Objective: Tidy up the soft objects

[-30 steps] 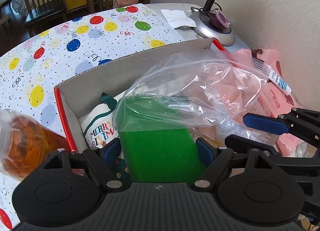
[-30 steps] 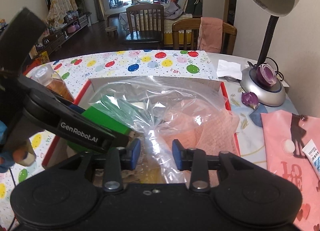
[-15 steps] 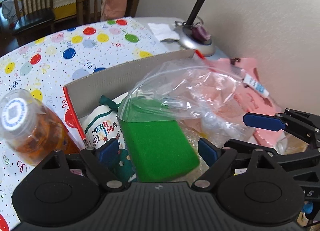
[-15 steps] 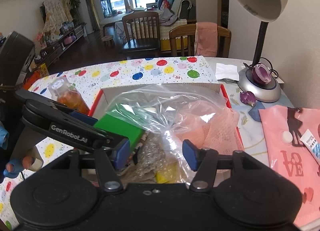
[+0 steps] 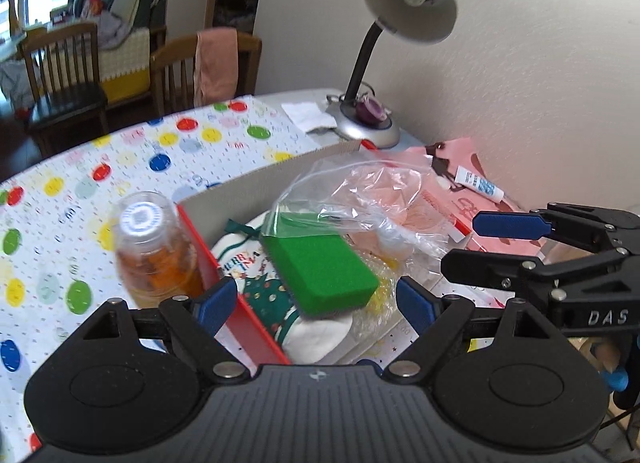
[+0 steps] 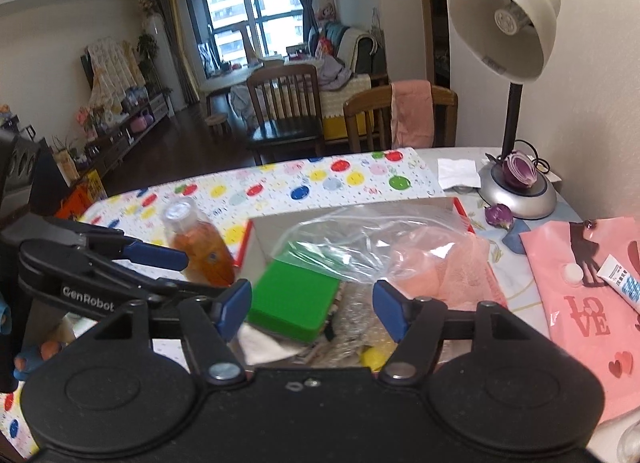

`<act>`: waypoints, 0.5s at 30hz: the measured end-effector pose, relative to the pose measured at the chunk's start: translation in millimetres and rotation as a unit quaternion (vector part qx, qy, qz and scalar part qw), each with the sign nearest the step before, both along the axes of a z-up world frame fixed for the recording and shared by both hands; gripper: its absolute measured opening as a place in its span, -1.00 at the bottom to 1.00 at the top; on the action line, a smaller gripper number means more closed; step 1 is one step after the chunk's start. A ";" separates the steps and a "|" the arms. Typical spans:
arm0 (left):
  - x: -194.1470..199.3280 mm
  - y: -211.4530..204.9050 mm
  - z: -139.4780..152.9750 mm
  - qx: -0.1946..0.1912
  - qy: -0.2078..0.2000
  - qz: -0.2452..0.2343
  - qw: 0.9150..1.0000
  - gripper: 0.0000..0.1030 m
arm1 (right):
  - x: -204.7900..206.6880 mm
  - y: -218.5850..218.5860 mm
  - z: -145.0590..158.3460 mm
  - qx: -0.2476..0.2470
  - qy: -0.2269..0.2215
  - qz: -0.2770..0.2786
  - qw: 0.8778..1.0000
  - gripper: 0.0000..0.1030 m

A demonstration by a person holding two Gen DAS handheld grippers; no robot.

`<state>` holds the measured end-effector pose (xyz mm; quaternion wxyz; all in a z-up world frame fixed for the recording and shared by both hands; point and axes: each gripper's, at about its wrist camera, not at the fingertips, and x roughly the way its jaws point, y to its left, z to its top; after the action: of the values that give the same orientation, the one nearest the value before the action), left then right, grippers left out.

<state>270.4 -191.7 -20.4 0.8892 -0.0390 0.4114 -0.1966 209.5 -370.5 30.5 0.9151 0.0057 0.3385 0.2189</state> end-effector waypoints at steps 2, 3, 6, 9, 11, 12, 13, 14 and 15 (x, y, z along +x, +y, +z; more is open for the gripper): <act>-11.1 6.5 5.6 0.001 -0.012 0.000 1.000 0.68 | -8.3 4.2 3.3 0.006 -0.007 -0.001 1.000 0.30; -17.1 10.0 7.8 0.002 -0.018 0.001 1.000 0.68 | -12.9 6.8 4.3 0.009 -0.011 -0.002 1.000 0.30; -34.0 21.9 13.8 -0.002 -0.031 0.006 1.000 0.68 | -25.3 13.2 6.0 0.020 -0.018 -0.005 1.000 0.30; -48.3 33.6 19.1 -0.005 -0.043 0.013 0.999 0.68 | -36.2 21.0 5.9 0.024 -0.024 -0.003 0.999 0.31; -58.7 39.8 22.9 -0.003 -0.057 0.017 0.998 0.68 | -44.3 26.3 6.2 0.024 -0.027 0.000 0.999 0.31; -63.7 42.6 24.9 0.000 -0.063 0.019 0.998 0.68 | -47.3 28.4 6.4 0.026 -0.028 -0.001 0.999 0.32; -68.6 45.6 26.7 0.002 -0.068 0.022 0.997 0.68 | -50.5 29.5 6.8 0.028 -0.029 -0.001 0.999 0.35; -73.4 48.6 28.5 0.003 -0.073 0.025 0.997 0.68 | -53.9 31.0 7.0 0.032 -0.031 -0.001 0.999 0.37; -78.0 51.0 30.1 0.004 -0.078 0.027 0.997 0.68 | -57.0 32.4 7.7 0.035 -0.033 0.000 0.999 0.39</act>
<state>192.4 -140.7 9.7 0.9236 -0.0311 0.3405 -0.1731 152.6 -338.2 38.1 0.9250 0.0310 0.3004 0.2305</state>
